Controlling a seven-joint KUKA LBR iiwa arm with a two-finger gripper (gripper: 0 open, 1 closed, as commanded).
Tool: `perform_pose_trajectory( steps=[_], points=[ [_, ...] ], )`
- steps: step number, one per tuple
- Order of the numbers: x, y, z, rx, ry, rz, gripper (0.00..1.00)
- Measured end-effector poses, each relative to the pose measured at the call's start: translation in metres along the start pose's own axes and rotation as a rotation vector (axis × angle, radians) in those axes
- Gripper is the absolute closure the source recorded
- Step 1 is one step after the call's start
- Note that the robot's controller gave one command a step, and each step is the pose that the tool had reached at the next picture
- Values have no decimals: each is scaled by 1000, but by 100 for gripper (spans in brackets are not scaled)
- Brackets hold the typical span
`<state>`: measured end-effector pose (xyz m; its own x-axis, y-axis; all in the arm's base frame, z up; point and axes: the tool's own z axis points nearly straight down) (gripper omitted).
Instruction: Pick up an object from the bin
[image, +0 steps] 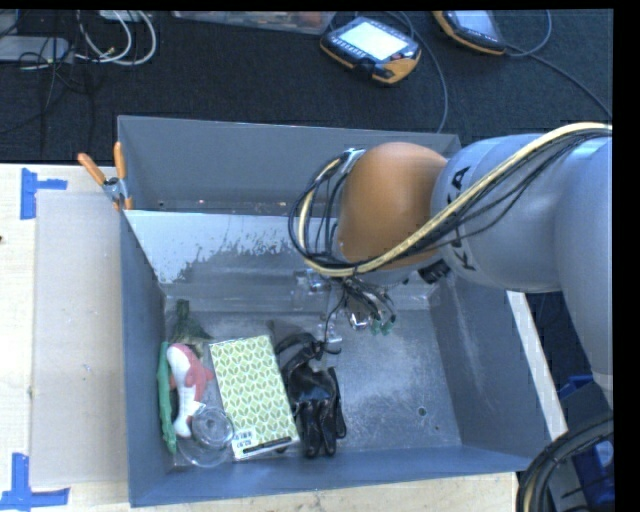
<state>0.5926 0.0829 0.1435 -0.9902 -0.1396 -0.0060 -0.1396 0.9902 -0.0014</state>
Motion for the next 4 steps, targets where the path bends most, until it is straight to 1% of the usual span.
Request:
perform_pose_trajectory(
  steps=[1, 2, 3, 4],
  points=[
    [15, 17, 36, -4, 10, -168, 0],
    [3, 23, 48, -3, 5, 53, 0],
    [33, 8, 61, -4, 5, -111, 0],
    [-15, 27, 73, -4, 3, -227, 100]
  ],
)
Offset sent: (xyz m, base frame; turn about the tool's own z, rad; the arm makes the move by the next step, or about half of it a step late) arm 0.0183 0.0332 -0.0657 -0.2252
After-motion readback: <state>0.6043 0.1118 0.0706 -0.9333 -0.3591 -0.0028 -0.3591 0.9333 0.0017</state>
